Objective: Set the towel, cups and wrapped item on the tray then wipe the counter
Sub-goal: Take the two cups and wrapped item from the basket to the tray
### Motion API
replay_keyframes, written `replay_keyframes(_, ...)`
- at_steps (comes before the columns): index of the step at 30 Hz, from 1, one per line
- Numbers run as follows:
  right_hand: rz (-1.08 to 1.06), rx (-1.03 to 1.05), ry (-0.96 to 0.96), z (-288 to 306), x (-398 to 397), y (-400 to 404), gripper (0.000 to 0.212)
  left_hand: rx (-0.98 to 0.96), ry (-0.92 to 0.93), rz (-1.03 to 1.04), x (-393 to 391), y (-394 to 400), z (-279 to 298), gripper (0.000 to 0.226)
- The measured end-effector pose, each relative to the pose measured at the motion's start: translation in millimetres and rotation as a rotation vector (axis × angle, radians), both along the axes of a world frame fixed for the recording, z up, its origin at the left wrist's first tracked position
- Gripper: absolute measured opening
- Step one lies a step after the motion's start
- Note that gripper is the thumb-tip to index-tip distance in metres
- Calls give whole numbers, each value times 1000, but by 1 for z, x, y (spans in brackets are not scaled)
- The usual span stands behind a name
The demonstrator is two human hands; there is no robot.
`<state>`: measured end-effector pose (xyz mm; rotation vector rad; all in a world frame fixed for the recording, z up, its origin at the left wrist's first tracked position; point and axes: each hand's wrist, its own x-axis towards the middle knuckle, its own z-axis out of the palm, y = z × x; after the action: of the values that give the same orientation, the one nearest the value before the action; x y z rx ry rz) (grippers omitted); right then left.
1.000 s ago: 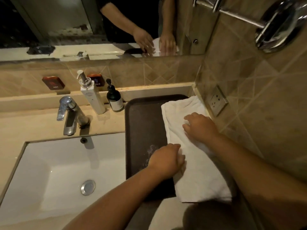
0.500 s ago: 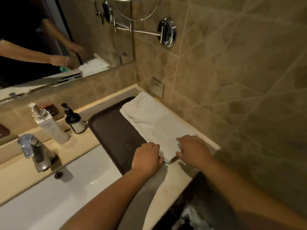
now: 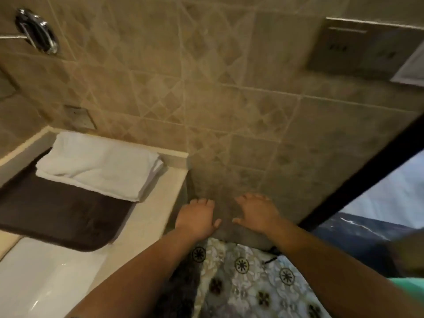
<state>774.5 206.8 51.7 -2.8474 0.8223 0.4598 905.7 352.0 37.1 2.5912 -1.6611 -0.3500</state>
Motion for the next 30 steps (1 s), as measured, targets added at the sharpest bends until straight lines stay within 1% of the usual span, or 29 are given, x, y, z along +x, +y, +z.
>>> replay_keyframes(4, -197, -30, 19, -6, -112, -25, 65, 37, -1, -168, -81, -52, -8, 52)
replay_keyframes(7, -335, -29, -54, -10, -208, -36, 60, 6, 28, -302, -161, -87, -18, 49)
replay_keyframes(10, -454, -50, -99, -16, -309, -42, 62, -20, 25, -403, -254, -117, -26, 43)
replay_keyframes(14, -605, -86, -33, -30, -437, -40, 69, -26, 6, -522, -374, -143, -33, 34)
replay_keyframes(18, -748, -87, 4, -33, -546, -30, 66, 41, -15, -696, -480, -160, -48, 38)
replay_keyframes(20, -815, -87, 8, -31, -590, -27, 64, 69, -25, -795, -527, -168, -52, 42)
replay_keyframes(24, -959, -63, 11, -32, -660, -22, 65, 74, -6, -953, -606, -186, -56, 45)
replay_keyframes(30, -1080, -65, 8, -40, -727, -46, 66, -40, 62, -1006, -678, -239, -59, 42)
